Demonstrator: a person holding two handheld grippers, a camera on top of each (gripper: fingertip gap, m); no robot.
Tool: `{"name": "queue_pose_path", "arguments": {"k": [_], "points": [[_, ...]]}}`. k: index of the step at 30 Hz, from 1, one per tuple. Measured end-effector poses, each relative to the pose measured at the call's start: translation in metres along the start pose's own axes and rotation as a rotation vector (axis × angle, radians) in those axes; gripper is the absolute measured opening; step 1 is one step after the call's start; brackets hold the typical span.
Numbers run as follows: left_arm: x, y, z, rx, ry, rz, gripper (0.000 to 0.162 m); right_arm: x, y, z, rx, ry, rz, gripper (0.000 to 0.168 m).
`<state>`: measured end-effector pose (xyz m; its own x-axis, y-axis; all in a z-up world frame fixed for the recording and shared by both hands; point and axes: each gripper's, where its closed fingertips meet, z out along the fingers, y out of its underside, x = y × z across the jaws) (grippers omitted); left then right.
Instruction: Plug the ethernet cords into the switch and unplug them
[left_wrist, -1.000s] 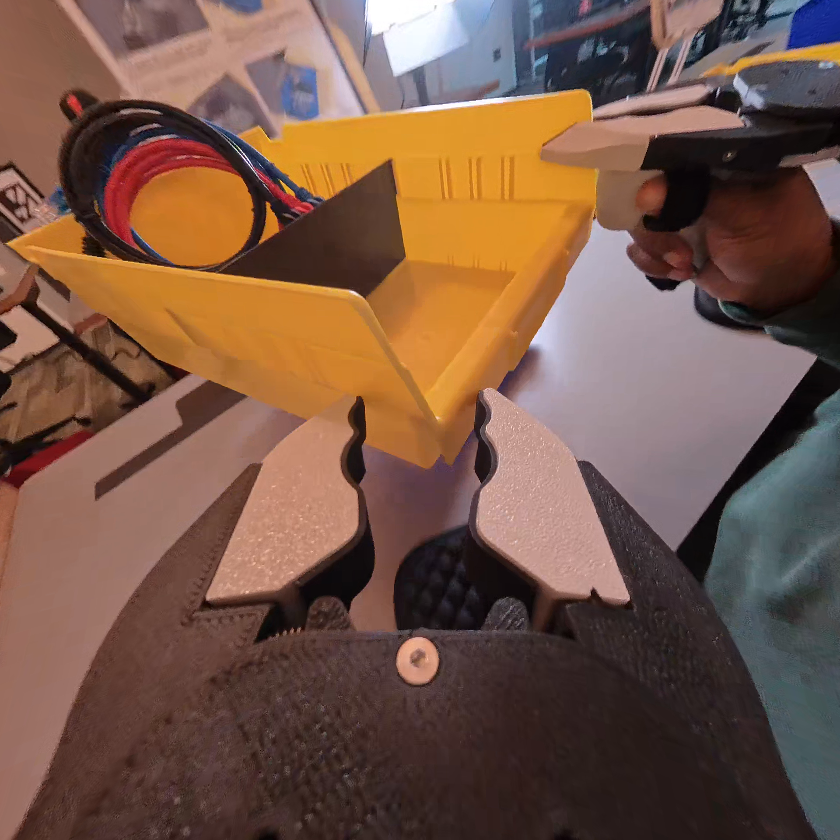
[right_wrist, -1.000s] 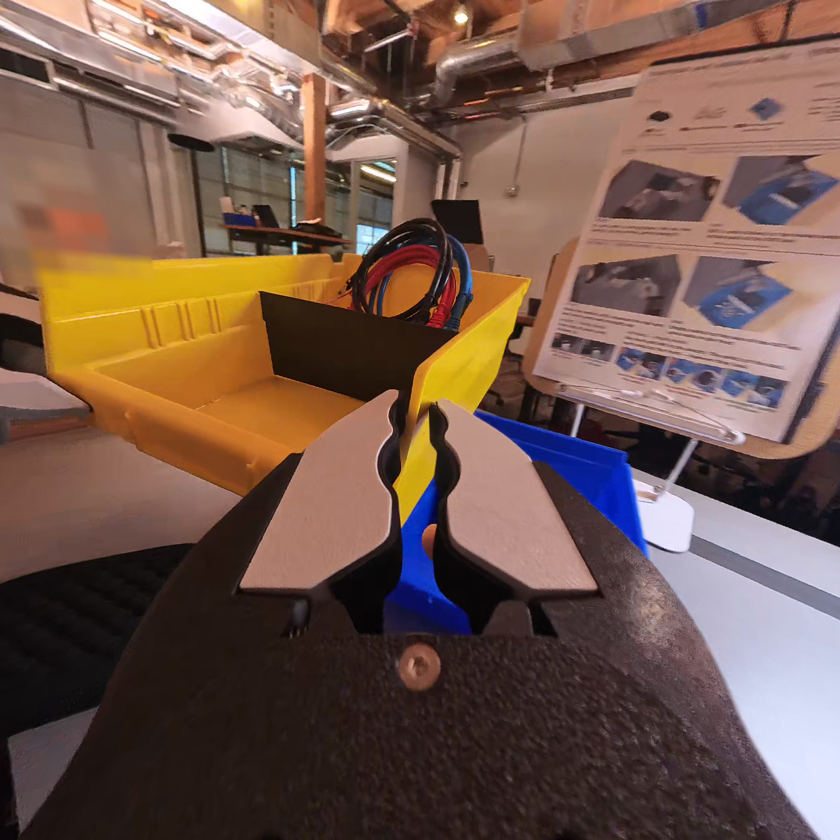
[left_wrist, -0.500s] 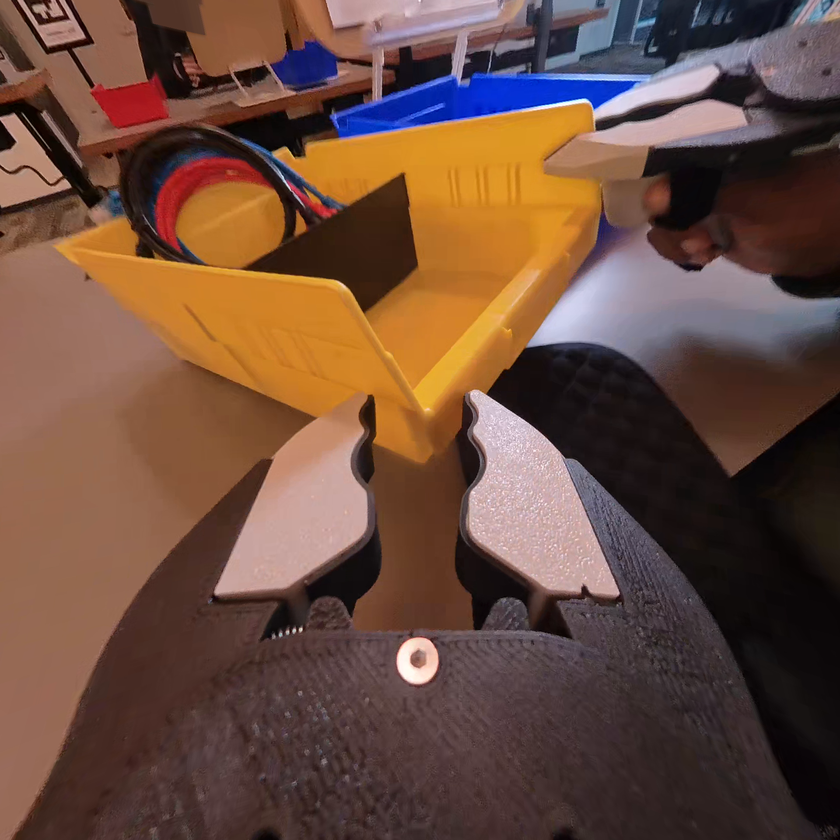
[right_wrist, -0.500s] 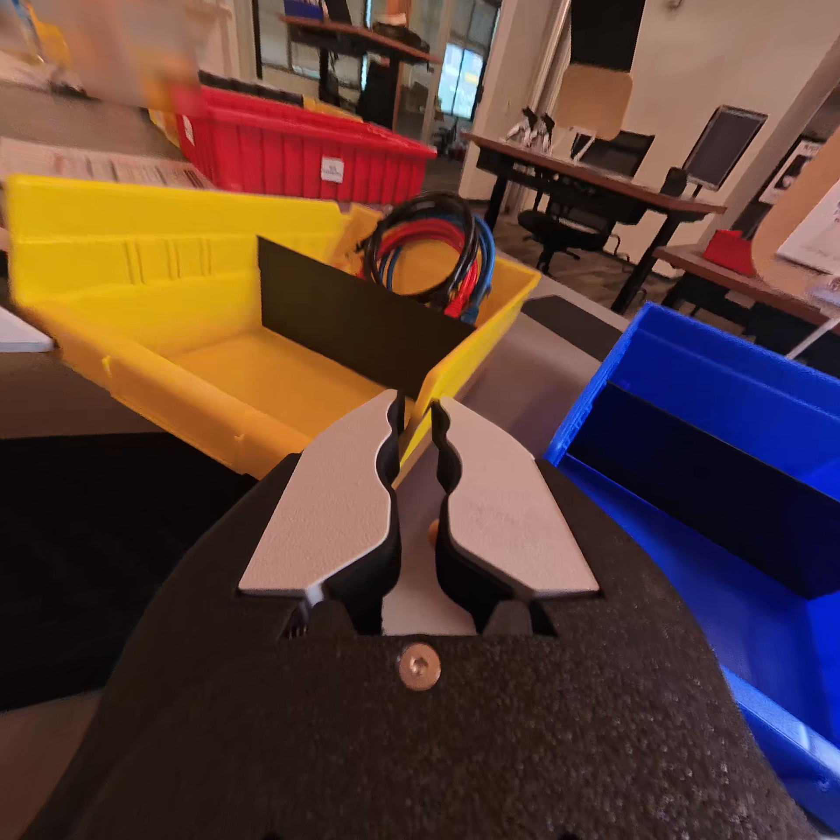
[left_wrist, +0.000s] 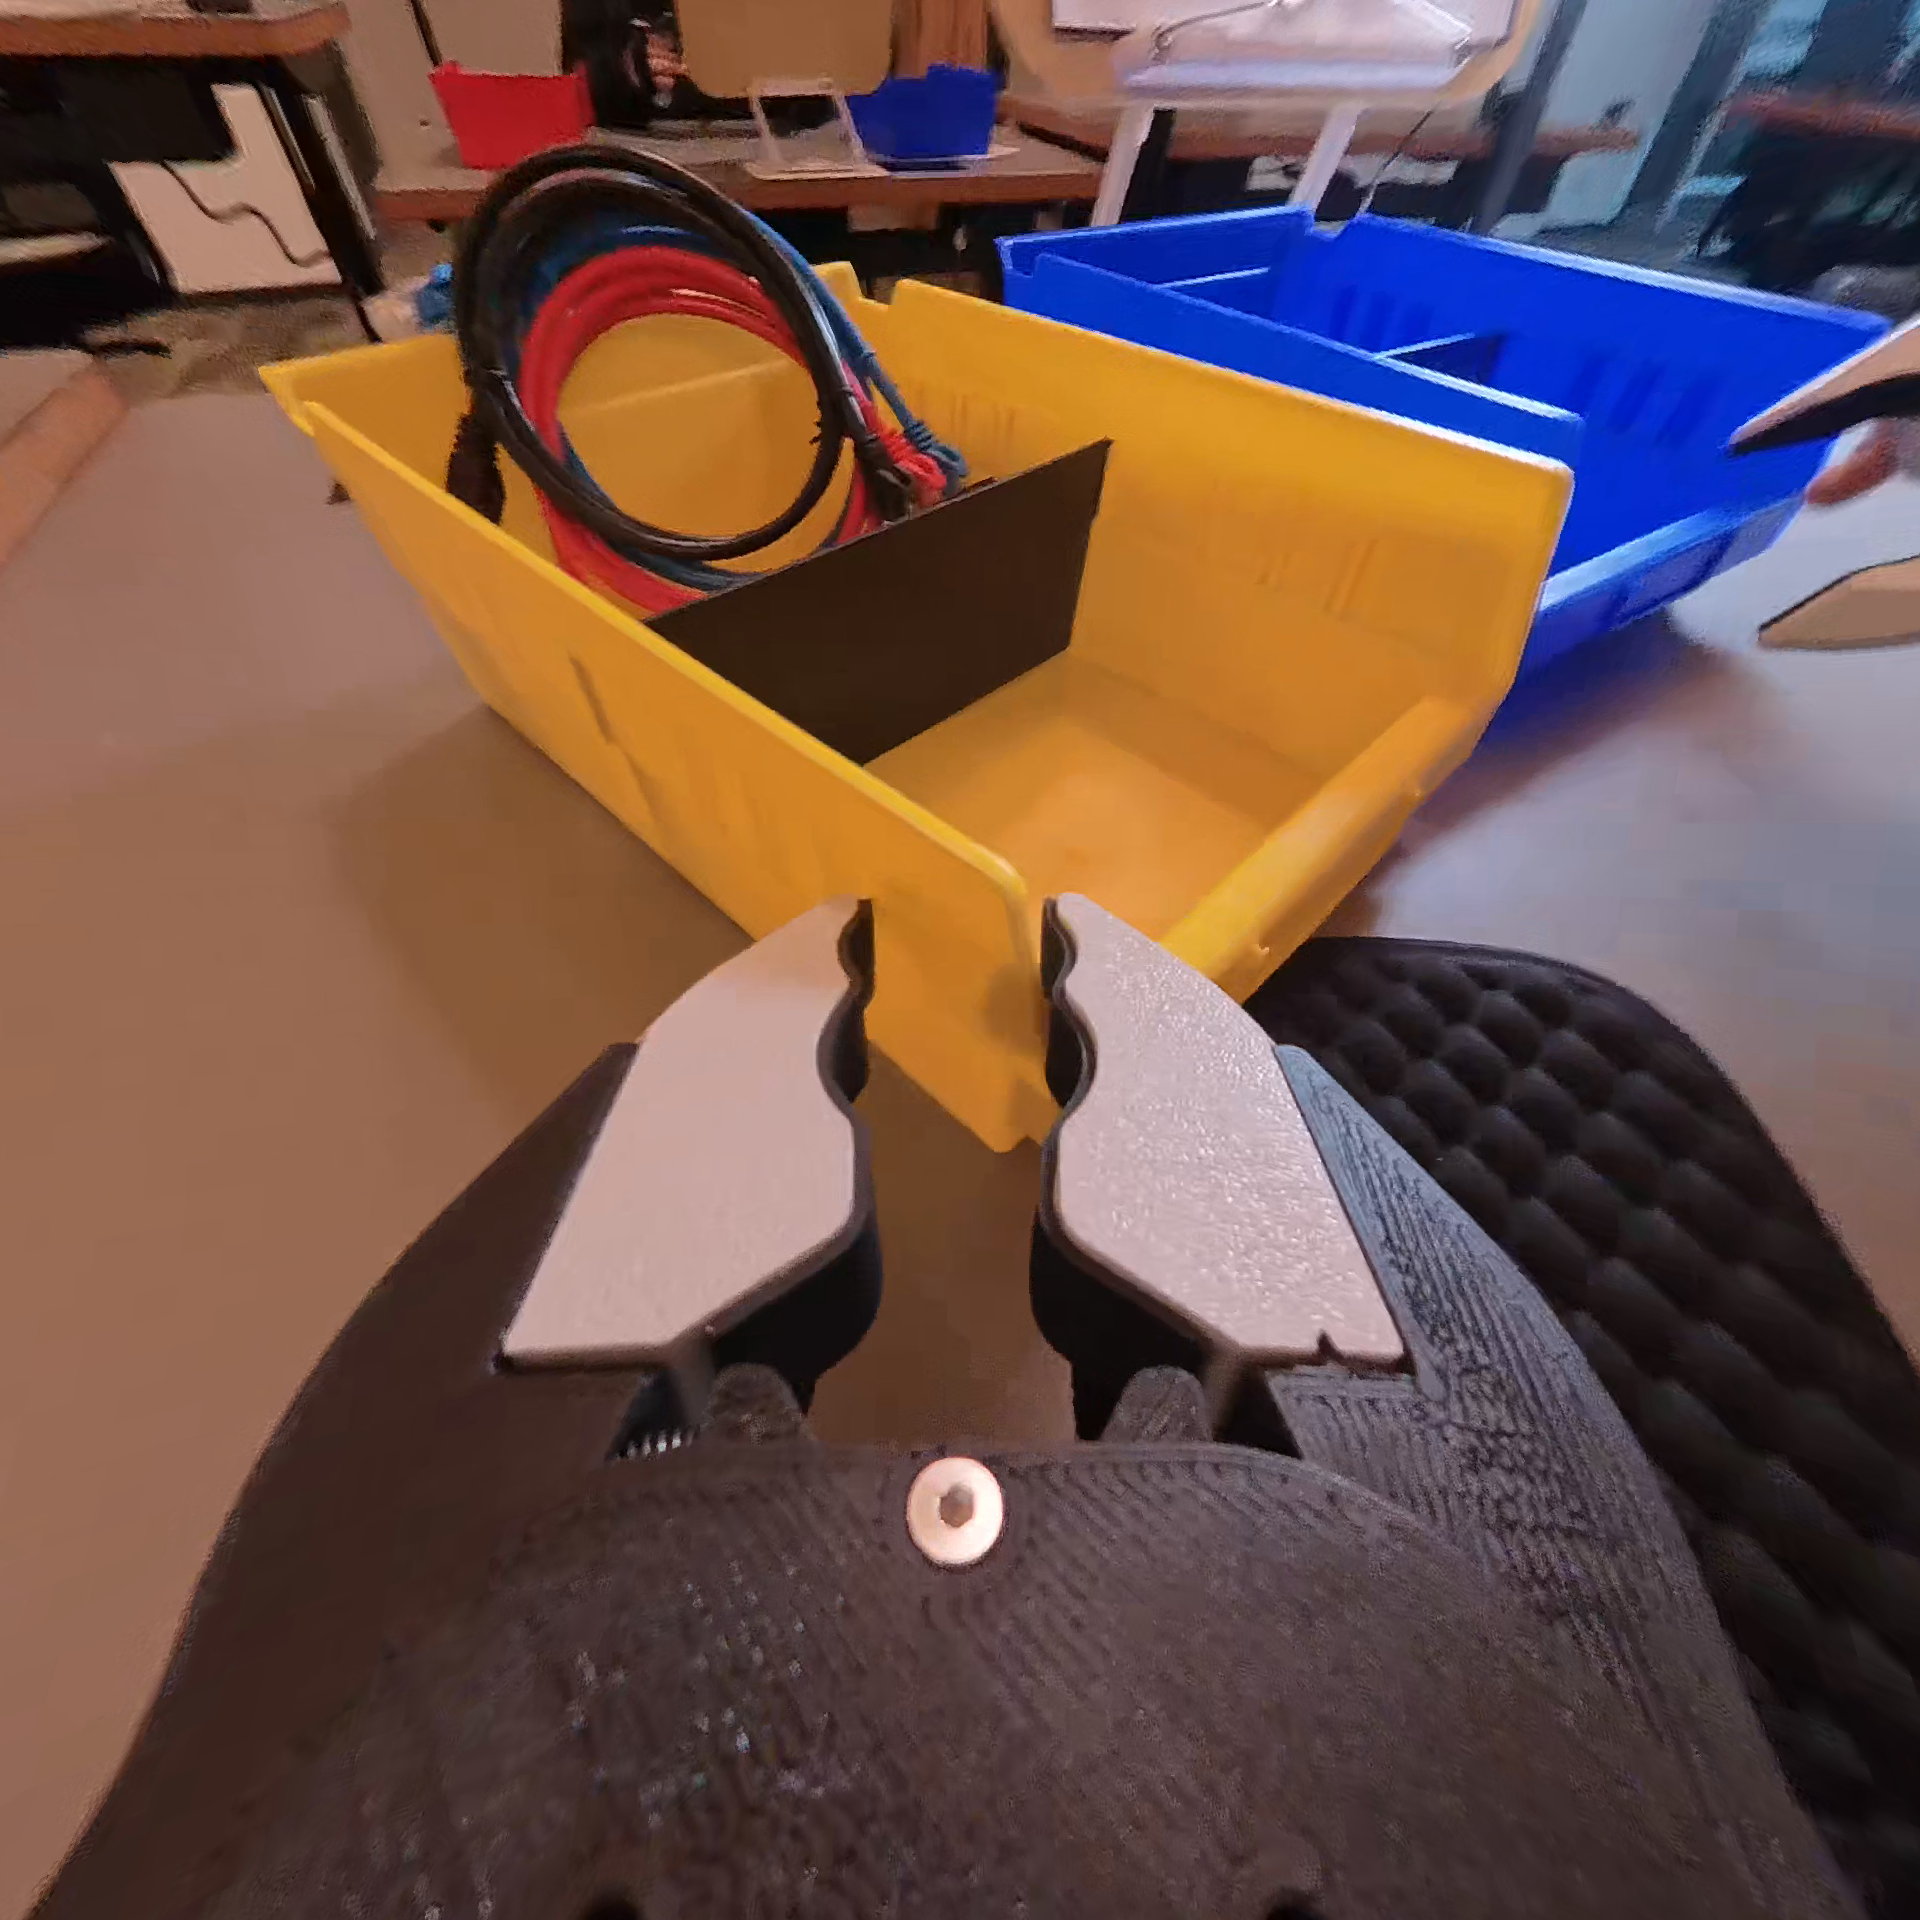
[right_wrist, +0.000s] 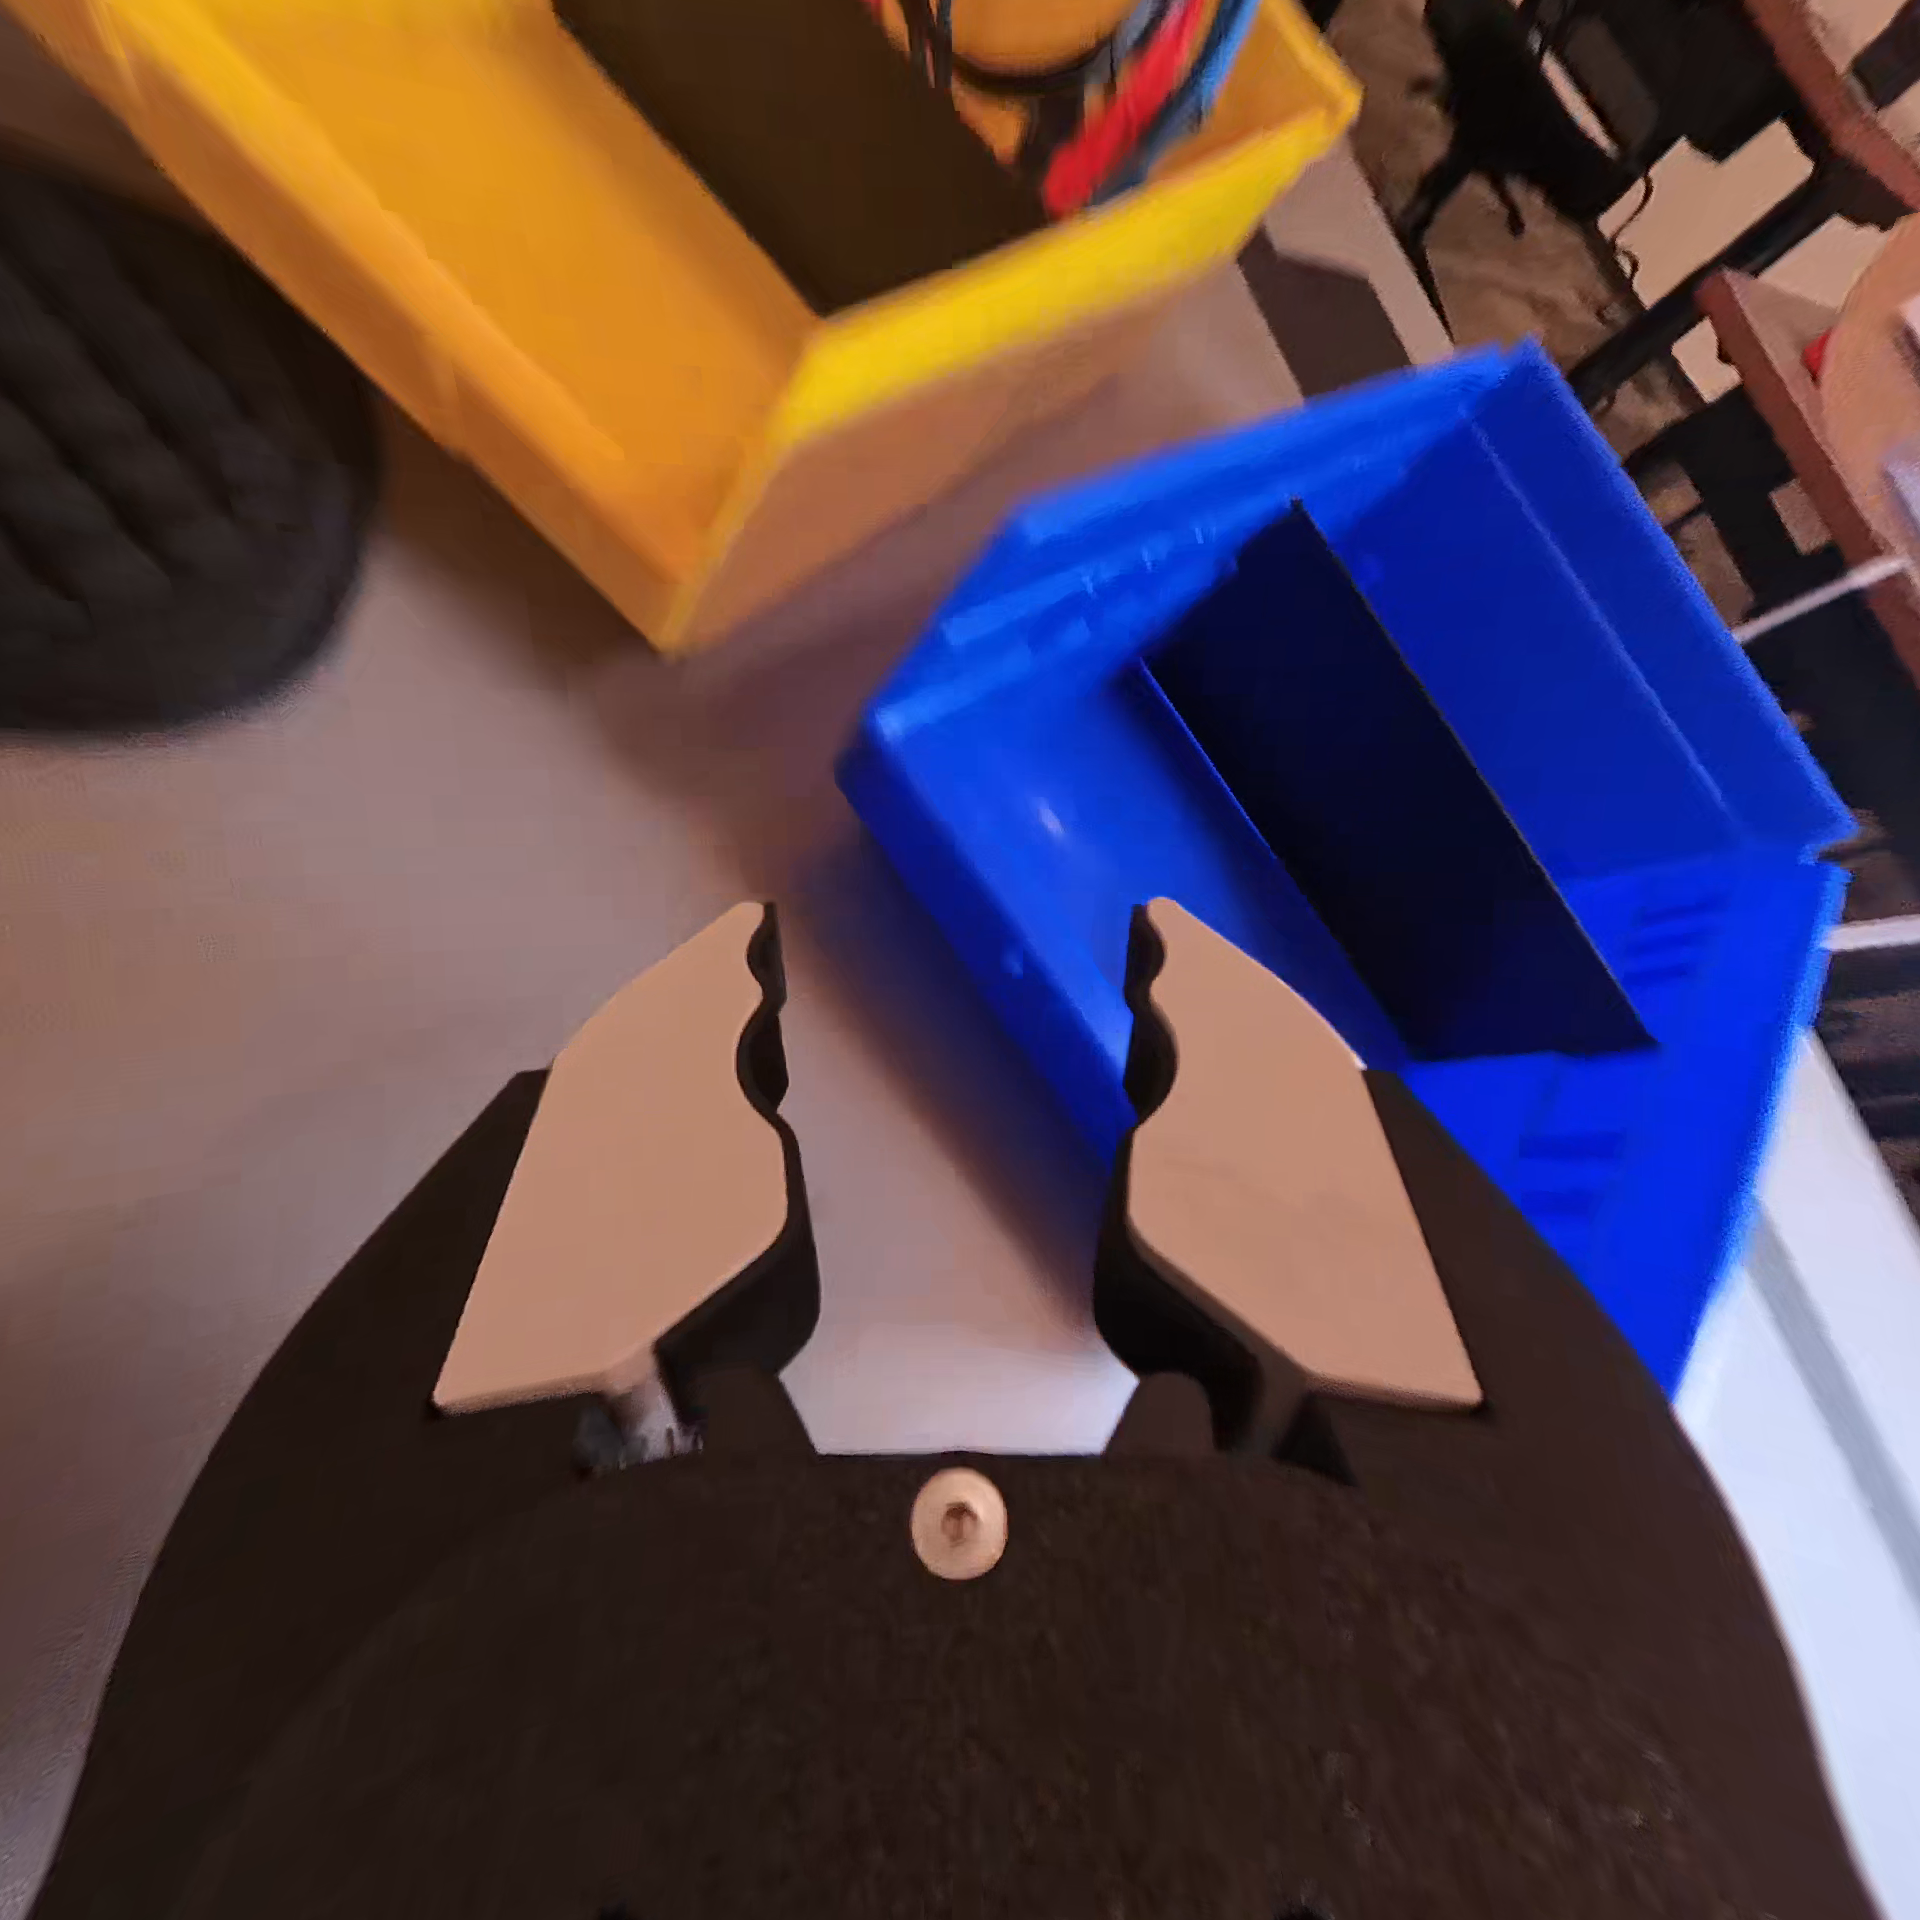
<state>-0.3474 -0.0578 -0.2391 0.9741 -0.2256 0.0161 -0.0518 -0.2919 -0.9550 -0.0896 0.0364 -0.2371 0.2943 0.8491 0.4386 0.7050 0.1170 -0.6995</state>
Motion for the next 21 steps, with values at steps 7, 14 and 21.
{"name": "queue_pose_path", "arguments": {"k": [7, 14, 21], "points": [[-0.038, -0.006, 0.016, -0.047, -0.223, 0.078, 0.011, 0.037, 0.058, 0.027, -0.343, -0.065, -0.456, 0.075], [-0.042, -0.014, 0.036, -0.07, -0.217, 0.052, 0.009, 0.042, 0.09, 0.031, -0.46, -0.118, -0.526, 0.031], [-0.018, -0.051, 0.01, -0.068, -0.256, 0.355, 0.038, 0.02, 0.144, -0.055, -0.583, -0.039, -0.373, 0.033]]}}
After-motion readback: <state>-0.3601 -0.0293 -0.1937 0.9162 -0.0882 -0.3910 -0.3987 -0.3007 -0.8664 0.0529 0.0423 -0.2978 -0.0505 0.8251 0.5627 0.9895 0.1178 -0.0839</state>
